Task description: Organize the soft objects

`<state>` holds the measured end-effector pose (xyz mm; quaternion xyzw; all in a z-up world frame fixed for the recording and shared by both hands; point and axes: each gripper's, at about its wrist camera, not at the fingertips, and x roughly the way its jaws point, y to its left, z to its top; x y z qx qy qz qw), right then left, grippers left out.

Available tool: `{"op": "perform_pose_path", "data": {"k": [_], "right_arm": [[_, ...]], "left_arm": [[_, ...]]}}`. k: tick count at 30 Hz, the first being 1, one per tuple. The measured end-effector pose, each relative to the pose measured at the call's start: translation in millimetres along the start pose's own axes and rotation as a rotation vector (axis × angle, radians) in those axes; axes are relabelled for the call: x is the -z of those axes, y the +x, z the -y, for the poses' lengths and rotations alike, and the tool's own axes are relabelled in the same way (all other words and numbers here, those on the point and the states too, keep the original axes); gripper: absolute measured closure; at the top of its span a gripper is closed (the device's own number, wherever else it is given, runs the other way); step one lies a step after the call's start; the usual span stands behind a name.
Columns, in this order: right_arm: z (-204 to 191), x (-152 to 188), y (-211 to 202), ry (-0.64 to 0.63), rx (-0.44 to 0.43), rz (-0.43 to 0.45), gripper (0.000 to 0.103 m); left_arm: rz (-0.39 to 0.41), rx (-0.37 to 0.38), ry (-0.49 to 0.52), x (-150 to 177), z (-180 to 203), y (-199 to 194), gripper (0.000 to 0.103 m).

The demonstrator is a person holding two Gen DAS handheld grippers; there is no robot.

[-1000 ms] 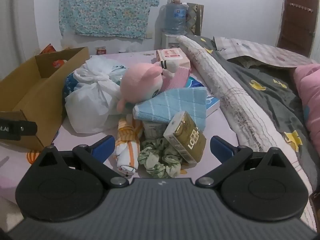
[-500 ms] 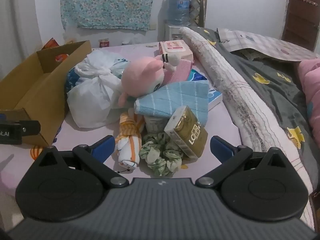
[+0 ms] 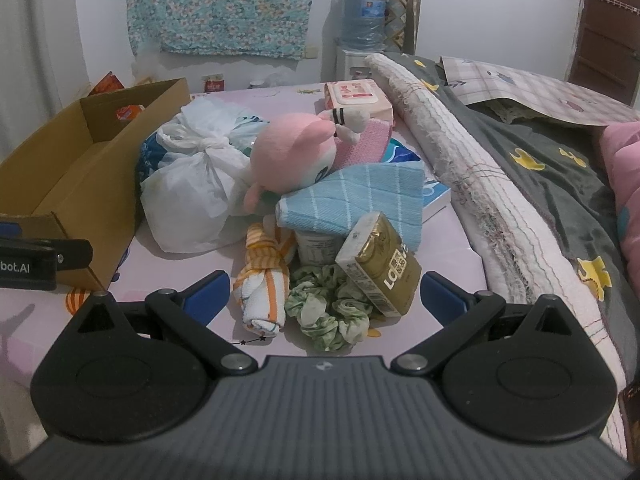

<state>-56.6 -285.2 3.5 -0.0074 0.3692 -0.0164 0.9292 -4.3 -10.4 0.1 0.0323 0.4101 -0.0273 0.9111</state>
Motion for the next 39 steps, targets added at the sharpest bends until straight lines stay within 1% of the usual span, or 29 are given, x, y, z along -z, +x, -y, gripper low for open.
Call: {"op": "perform_pose_path", "data": {"k": [15, 39], "right_arm": [[-1.2, 0.8, 3.3, -0.004, -0.007, -0.017, 0.001], [-4.5, 1.4, 5.2, -0.014, -0.007, -0.020, 0.001]], "left_arm": [[0.000, -0.002, 0.004, -2.1, -0.3, 0.1, 0.000], [-0.003, -0.004, -0.002, -1.0, -5.1, 2.3, 0.000]]}}
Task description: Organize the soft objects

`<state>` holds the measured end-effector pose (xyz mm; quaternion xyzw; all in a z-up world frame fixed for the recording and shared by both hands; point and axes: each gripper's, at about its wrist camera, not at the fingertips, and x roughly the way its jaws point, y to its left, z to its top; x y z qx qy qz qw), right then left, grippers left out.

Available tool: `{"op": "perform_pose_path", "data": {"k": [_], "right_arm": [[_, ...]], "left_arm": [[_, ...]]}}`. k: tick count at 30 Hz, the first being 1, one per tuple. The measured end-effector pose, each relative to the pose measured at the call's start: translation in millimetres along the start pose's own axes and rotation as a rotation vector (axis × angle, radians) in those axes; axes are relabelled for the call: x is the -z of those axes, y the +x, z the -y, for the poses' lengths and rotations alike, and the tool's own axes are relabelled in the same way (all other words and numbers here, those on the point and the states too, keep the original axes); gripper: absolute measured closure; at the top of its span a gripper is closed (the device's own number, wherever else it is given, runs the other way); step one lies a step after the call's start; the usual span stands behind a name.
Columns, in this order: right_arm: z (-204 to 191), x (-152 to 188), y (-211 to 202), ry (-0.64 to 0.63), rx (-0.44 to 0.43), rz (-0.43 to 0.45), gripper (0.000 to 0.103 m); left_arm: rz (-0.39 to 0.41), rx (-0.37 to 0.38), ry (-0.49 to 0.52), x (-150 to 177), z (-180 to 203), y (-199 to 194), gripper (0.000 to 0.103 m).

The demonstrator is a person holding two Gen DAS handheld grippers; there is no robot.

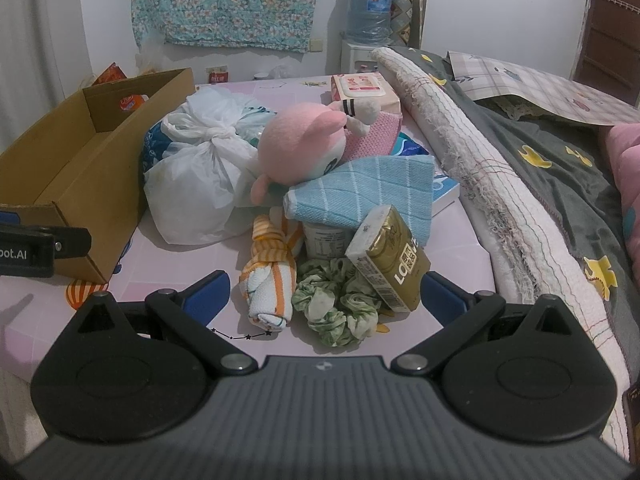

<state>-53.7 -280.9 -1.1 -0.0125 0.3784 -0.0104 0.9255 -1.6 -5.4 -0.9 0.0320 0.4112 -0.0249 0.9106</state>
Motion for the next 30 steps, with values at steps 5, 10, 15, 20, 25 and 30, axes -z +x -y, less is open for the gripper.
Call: {"op": "perform_pose_path", "data": {"k": [5, 10, 15, 20, 25, 30], "right_arm": [[-0.5, 0.3, 0.5, 0.000, -0.003, -0.004, 0.001], [-1.5, 1.0, 1.3, 0.000, -0.007, -0.007, 0.001], [-0.6, 2.1, 1.8, 0.005, -0.010, -0.008, 0.001], [5.2, 9.3, 4.3, 0.014, -0.015, -0.008, 0.001], [21.2, 21.6, 7.2, 0.047, -0.023, 0.001, 0.001], [40.5, 33.1, 8.2, 0.082, -0.029, 0.064, 0.001]], "left_arm": [[-0.001, 0.000, 0.000, 0.1, -0.2, 0.1, 0.000], [-0.003, 0.001, -0.001, 1.1, -0.7, 0.8, 0.000], [-0.010, 0.001, -0.004, 3.5, -0.8, 2.6, 0.000], [-0.021, 0.012, -0.007, 7.9, 2.2, 5.1, 0.000], [-0.025, 0.032, 0.008, 14.3, 10.8, 9.5, 0.000], [-0.019, 0.062, 0.057, 23.0, 24.7, 19.1, 0.000]]}}
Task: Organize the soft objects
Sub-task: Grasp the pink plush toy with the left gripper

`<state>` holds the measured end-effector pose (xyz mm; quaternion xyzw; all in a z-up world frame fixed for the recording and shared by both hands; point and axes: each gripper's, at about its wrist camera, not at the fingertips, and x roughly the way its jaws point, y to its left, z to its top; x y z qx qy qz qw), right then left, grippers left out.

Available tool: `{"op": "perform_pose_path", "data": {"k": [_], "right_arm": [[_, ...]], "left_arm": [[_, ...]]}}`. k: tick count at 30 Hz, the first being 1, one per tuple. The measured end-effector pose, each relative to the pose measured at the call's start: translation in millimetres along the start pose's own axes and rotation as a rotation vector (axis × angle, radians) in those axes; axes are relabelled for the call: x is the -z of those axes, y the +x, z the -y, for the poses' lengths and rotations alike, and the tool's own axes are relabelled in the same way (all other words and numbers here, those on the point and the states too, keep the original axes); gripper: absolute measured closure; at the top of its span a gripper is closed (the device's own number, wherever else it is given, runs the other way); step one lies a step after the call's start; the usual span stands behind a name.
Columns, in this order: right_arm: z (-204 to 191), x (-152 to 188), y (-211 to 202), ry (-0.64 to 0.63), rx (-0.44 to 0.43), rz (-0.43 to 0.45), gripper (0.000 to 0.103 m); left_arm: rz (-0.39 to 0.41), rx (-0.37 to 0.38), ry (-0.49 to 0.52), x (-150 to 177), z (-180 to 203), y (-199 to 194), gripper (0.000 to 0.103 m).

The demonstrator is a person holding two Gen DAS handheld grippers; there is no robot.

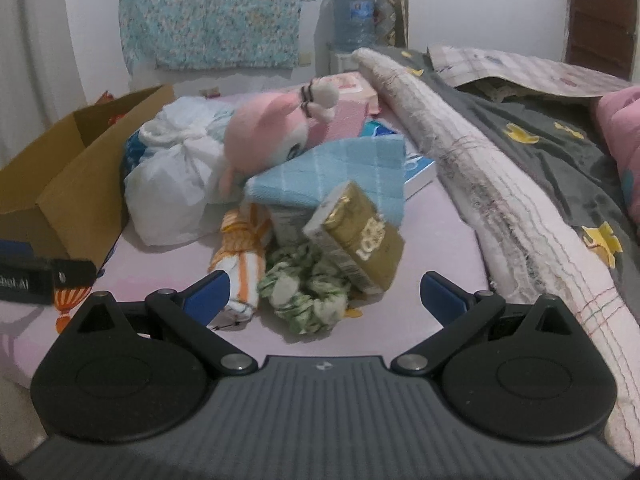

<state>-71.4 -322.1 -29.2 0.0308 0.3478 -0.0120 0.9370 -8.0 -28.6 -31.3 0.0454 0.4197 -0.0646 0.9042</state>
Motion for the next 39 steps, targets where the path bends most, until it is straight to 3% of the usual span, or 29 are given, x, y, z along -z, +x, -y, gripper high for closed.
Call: {"op": "perform_pose_path", "data": {"k": [3, 6, 11, 16, 21, 30, 35, 39], "right_arm": [[10.4, -1.2, -0.6, 0.016, -0.004, 0.036, 0.001], [24.6, -7.8, 1.5, 0.061, -0.009, 0.073, 0.001], [44.5, -22.3, 6.8, 0.140, -0.031, 0.139, 0.001], [62.8, -33.8, 18.0, 0.213, -0.070, 0.184, 0.001], [84.9, -41.6, 37.2, 0.305, -0.102, 0.181, 0.001], [101.1, -38.5, 61.2, 0.352, -0.113, 0.170, 0.001], [107.7, -33.8, 68.5, 0.379, -0.115, 0.162, 0.001], [111.1, -31.8, 70.0, 0.386, -0.119, 0.168, 0.001]], "left_arm": [[0.010, 0.039, 0.022, 2.4, 7.6, 6.0, 0.000], [0.029, 0.123, 0.012, -1.7, 11.1, 9.6, 0.000], [0.084, 0.225, 0.009, -32.0, 20.1, 9.0, 0.000], [0.156, 0.237, 0.034, -74.9, 39.0, 11.8, 0.000], [0.194, 0.193, 0.101, -100.5, 66.7, 29.6, 0.001], [0.150, 0.135, 0.261, -123.6, 116.2, 86.0, 0.002], [0.083, 0.136, 0.248, -130.7, 119.7, 109.3, 0.022], [0.083, 0.182, 0.170, -130.9, 105.1, 106.2, 0.025]]}}
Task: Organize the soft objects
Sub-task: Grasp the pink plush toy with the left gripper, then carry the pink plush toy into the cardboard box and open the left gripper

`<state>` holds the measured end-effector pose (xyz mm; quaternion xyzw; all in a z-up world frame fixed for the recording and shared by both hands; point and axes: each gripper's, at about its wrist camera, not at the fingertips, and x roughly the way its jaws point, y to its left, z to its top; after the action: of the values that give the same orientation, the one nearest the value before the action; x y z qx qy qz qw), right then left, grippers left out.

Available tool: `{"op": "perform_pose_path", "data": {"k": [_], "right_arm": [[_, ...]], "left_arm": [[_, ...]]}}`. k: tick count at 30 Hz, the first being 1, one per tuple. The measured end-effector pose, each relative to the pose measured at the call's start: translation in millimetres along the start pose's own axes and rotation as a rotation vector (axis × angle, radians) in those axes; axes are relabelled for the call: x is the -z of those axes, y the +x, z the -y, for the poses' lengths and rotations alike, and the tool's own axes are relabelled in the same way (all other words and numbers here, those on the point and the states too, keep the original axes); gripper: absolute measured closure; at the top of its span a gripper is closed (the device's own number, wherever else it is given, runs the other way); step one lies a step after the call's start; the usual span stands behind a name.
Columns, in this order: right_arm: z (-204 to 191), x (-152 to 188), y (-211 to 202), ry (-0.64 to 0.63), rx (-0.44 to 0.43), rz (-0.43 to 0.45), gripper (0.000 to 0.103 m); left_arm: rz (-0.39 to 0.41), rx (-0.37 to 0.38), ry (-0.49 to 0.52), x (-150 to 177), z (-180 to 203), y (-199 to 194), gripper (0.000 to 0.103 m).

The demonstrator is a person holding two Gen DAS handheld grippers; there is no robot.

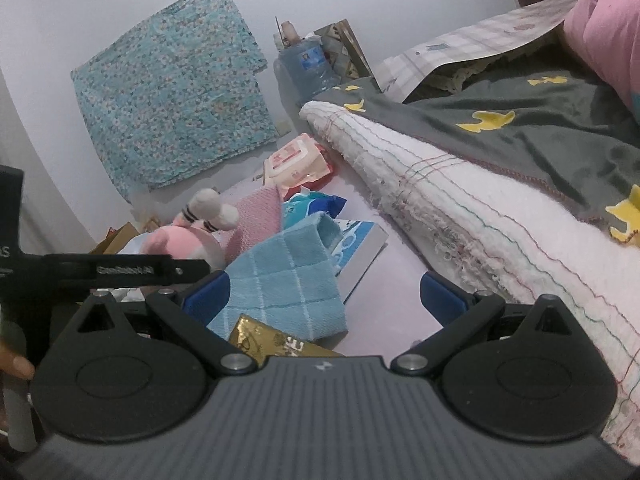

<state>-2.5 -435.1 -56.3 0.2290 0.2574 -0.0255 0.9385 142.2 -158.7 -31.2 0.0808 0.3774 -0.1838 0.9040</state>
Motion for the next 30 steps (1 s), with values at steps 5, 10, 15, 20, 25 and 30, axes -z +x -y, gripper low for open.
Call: {"op": "perform_pose_path", "data": {"k": [5, 10, 15, 20, 25, 30], "right_arm": [[0.0, -2.8, -2.8, 0.005, -0.011, 0.027, 0.001], [-1.9, -3.0, -12.1, 0.004, -0.011, 0.048, 0.001], [-7.7, -3.1, -20.9, -0.010, -0.030, 0.062, 0.001], [-21.7, -3.8, -21.9, -0.033, -0.064, 0.070, 0.001], [-35.1, -1.6, -19.0, -0.054, -0.082, 0.064, 0.001], [-41.1, 0.3, -15.4, -0.071, -0.067, 0.047, 0.001]], "left_arm": [[0.033, 0.051, -0.067, -0.5, -13.9, -17.1, 0.027], [0.072, 0.122, -0.151, -2.5, -32.6, -43.5, 0.028], [0.101, 0.160, -0.238, -6.3, -69.4, -92.8, 0.028], [0.185, 0.051, -0.295, -15.6, -122.5, -154.5, 0.028], [0.145, -0.222, -0.326, -31.0, -186.9, -167.4, 0.028], [-0.053, -0.431, -0.377, -42.5, -269.4, -98.2, 0.028]]}}
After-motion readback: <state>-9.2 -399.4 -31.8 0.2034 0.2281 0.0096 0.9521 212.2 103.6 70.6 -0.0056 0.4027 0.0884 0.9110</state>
